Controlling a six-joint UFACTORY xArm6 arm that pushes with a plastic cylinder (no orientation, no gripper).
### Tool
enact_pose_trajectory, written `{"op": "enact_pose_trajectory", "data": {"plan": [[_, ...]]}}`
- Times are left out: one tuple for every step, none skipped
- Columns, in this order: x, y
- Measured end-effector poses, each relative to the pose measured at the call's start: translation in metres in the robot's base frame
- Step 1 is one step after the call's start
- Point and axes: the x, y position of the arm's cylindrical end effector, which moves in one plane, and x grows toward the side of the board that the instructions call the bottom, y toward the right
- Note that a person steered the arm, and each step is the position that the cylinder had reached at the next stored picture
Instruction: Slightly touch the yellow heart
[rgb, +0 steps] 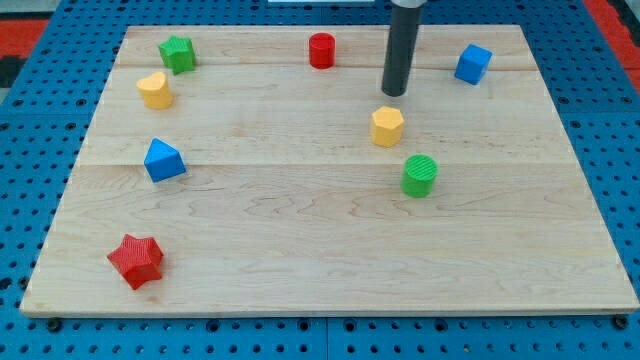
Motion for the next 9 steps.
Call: {"op": "enact_pose_trajectory", "data": {"plan": [[0.0,-0.02],[0.0,-0.035],[-0.001,-0.051],[-0.002,-0.083],[-0.002,-0.123],[-0.002,-0.169],[-0.001,-0.212],[0.007,-0.255],[0.035,-0.285]]}}
